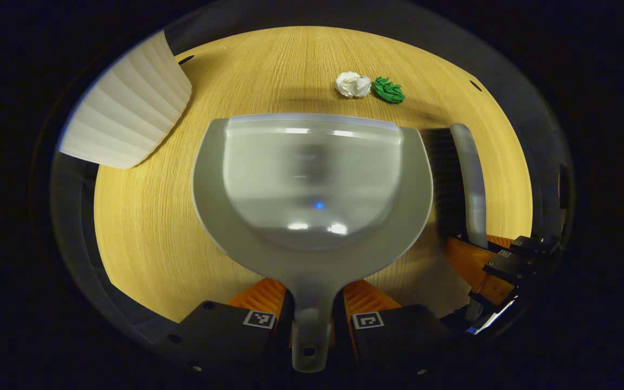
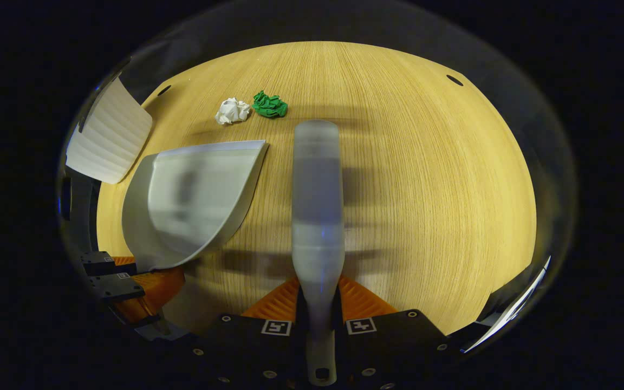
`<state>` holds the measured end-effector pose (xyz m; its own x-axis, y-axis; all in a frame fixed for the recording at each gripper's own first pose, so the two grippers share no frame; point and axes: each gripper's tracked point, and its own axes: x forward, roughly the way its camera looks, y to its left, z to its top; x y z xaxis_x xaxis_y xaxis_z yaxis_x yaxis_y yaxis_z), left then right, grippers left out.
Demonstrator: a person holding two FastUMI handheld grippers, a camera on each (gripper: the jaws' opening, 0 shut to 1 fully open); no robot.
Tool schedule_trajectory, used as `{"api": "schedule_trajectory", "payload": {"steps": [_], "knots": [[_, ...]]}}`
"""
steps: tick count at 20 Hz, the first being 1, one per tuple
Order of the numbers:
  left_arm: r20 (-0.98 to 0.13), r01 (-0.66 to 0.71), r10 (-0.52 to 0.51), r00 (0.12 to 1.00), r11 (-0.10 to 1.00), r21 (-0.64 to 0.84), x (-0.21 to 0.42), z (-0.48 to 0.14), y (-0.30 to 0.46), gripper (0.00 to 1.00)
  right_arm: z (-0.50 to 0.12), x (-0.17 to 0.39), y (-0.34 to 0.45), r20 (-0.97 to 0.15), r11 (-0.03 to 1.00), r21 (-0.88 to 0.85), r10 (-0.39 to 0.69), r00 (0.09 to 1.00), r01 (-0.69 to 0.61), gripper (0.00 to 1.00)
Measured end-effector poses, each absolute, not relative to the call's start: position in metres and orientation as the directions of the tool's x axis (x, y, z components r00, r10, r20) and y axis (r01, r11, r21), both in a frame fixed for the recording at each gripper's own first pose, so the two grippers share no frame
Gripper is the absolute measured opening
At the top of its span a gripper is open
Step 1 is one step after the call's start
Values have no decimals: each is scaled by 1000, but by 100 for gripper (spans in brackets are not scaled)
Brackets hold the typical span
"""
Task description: Pick up the small broom and dustpan from the desktop, sweep the trash into the dustpan with the broom, and then empty the trash into the garbage bin.
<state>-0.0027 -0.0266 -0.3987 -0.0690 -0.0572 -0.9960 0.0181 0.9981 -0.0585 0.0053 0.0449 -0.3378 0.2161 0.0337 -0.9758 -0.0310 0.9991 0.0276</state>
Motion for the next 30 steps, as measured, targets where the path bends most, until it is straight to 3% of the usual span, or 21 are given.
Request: {"api": "schedule_trajectory", "payload": {"steps": [6,11,21,26,30], "knots": [[-994,50,-63,-93,996,-68,-1,-395,-23,29,-334,25,32,-975,999,28,32,218,-22,17],[-990,137,-72,-118,987,-89,0,-390,-9,25,-330,78,11,-969,996,-1,23,244,-95,17],[-985,289,-90,-144,948,-129,15,-386,11,25,-340,183,33,-963,917,-57,54,265,-394,17],[-987,347,-82,-142,929,-127,25,-388,23,25,-339,184,60,-963,779,-64,116,244,-624,17],[-986,373,-84,-146,918,-133,24,-388,22,25,-337,175,74,-963,712,39,214,164,-701,17]]}}
